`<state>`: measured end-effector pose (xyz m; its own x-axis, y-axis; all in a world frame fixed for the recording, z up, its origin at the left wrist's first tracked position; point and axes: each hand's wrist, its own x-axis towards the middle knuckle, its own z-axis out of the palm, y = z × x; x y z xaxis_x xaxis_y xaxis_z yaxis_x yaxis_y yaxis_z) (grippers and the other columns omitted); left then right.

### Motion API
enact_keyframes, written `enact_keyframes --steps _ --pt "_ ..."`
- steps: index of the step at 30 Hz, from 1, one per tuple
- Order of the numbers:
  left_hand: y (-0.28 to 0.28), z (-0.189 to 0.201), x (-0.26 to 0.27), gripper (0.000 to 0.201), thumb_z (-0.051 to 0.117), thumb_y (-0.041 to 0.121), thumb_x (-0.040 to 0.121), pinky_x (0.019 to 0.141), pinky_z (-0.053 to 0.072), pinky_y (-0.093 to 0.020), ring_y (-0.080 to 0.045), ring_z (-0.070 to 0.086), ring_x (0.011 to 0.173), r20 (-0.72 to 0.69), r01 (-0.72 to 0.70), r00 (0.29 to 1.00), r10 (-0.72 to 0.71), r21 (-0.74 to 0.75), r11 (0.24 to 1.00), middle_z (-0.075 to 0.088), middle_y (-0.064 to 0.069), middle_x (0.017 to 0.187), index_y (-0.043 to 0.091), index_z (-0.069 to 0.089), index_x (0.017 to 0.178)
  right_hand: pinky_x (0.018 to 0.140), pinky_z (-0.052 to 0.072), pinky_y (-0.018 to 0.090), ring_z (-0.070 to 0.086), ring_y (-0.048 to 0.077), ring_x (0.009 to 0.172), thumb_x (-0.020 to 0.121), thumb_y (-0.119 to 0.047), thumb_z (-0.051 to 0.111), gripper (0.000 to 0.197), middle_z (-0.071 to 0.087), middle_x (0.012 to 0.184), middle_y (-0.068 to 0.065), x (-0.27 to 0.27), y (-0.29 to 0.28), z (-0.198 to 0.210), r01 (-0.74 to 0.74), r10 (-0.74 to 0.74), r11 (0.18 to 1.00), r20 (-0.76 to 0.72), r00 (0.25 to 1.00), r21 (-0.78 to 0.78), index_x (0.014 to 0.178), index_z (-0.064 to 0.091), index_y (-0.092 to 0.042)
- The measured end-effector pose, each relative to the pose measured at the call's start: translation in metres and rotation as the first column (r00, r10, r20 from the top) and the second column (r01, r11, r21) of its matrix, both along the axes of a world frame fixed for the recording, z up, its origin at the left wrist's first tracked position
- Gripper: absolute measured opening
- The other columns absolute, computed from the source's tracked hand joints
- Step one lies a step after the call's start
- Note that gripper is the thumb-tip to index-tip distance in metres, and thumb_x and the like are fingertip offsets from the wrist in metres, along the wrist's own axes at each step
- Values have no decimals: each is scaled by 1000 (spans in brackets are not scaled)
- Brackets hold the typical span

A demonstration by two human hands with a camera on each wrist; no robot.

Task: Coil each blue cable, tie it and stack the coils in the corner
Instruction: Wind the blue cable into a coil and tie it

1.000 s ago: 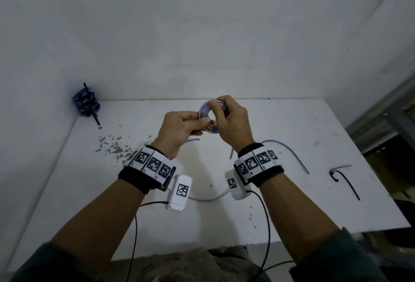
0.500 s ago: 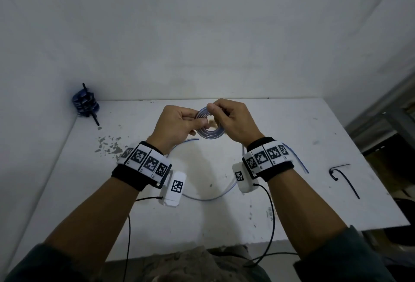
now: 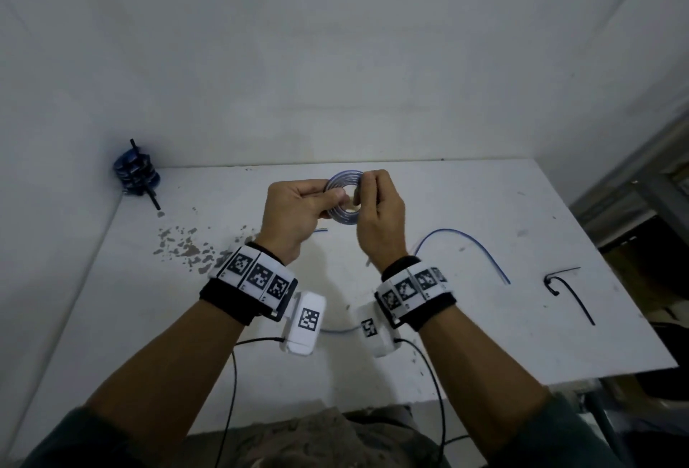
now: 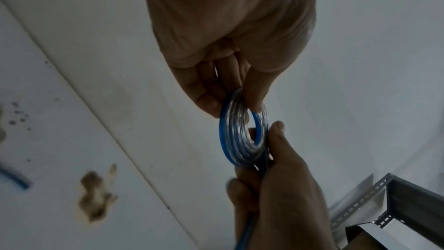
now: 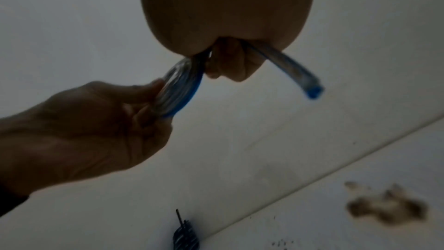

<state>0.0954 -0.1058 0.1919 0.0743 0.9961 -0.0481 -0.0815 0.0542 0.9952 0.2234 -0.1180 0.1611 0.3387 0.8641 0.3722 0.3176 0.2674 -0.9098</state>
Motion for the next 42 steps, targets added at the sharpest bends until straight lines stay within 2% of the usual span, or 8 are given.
enact_keyframes --steps 7,12,17,23,26,31,37,42 --pt "0 -7 6 9 67 2 87 76 58 -30 -27 71 81 222 25 975 -2 -100 995 75 -17 87 -3 74 91 49 37 26 44 11 54 107 -35 36 41 49 66 4 -27 3 -1 1 -88 989 -571 816 -151 82 51 -7" --pt "7 -9 -17 18 71 14 88 76 56 -29 -25 71 94 -69 247 963 -262 -173 954 75 -15 98 1 74 100 62 41 29 48 14 63 105 -30 37 40 51 68 5 -3 5 -10 -68 45 988 -170 984 -136 71 49 -13" --pt "15 10 -34 15 68 18 90 69 53 -23 -12 70 84 -250 361 889 -383 -131 923 77 -6 91 9 76 99 63 37 28 44 10 61 105 -27 37 38 49 66 -4 17 9 13 -331 371 918 176 912 -219 71 48 -14" --pt "8 5 -16 8 70 12 88 57 49 -20 -12 66 70 -106 182 977 -187 -54 982 76 -11 85 8 78 88 61 38 17 43 3 62 107 -11 33 36 48 70 1 3 0 13 -168 160 983 -120 980 -67 77 51 -6" --pt "4 -3 -5 10 70 13 88 61 51 -23 -18 65 73 11 103 995 -103 -97 990 76 -16 90 6 77 89 62 43 27 49 11 67 107 -18 32 33 55 77 2 -11 -5 1 -16 0 999 -307 952 -51 94 60 -6" --pt "6 0 3 13 65 13 92 64 53 -23 -15 69 76 168 63 985 -45 -102 993 76 -8 89 5 75 91 55 39 24 42 10 61 109 -20 29 25 47 73 0 -26 -16 -3 -80 43 995 -440 897 -66 102 48 -5" --pt "11 -9 7 16 66 18 92 78 55 -28 -19 69 88 129 192 976 -177 -114 975 76 -13 100 8 77 96 67 43 23 50 1 65 108 -25 29 25 54 80 -8 -12 -18 -16 -121 92 979 -175 980 -162 107 45 -6" --pt "9 -28 20 24 69 30 88 77 41 -31 -12 61 92 25 215 976 -214 -160 963 76 -4 104 14 77 104 65 47 27 60 8 71 108 -27 29 26 59 88 -6 6 -19 -24 -75 32 965 -170 985 -252 108 45 -7"
